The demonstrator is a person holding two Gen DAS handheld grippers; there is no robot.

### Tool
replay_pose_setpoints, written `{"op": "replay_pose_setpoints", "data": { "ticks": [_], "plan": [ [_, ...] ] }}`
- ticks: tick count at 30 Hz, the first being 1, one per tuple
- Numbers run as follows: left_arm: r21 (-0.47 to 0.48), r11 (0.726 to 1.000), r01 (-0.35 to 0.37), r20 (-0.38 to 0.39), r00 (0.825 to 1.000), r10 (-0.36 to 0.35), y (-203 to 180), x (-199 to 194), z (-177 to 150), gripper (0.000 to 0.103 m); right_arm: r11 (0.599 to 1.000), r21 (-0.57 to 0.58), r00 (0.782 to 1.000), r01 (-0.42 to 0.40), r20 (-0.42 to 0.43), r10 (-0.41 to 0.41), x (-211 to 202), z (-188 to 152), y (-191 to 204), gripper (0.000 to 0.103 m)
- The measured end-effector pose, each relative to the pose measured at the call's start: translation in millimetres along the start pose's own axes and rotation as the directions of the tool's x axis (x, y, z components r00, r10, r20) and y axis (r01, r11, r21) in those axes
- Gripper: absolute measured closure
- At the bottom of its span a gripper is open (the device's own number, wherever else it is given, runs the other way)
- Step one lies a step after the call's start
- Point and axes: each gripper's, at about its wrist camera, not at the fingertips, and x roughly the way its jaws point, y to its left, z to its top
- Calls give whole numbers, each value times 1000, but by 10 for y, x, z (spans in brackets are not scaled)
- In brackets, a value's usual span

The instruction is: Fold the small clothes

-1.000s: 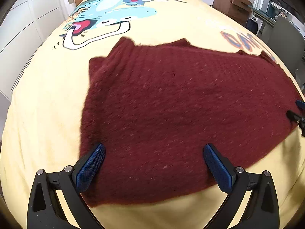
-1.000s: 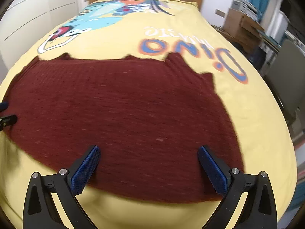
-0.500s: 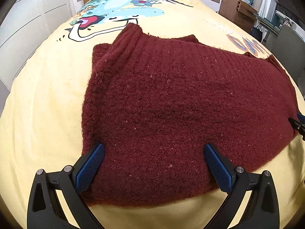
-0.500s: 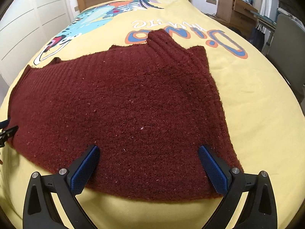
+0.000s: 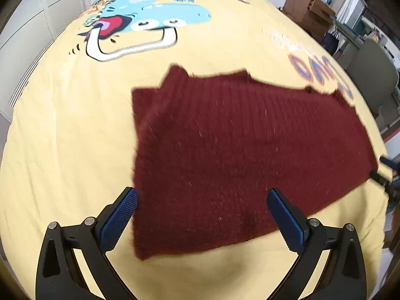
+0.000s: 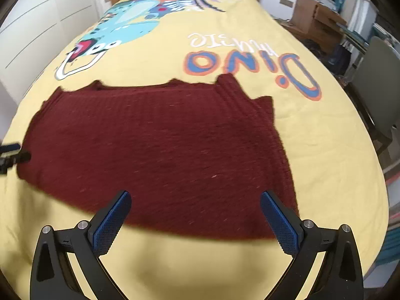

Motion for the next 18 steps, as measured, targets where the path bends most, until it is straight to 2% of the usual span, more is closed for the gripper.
{"op": "replay_pose_setpoints", "data": {
  "ticks": [5,9,11,15,18],
  "plan": [
    [-62,998,2,-32,999,-4,320,14,94,1,998,-59,999,7,-31,-9,-5,-201,202,0],
    [-163,984,71,-76,993,-84,615,263,11,1,999,-32,999,0,-54,-2,52,-460,262,0],
    [-199,977,78,-111,989,-102,693,411,-27,2,1000,-22,997,-2,-79,1,93,-602,282,0],
    [-225,964,143,-126,977,-174,686,602,-122,2,1000,-15,992,6,-128,-8,183,-797,244,0],
    [-203,968,150,-124,976,-177,601,642,-121,2,1000,-6,990,27,-141,-27,208,-881,164,0]
  ]
}}
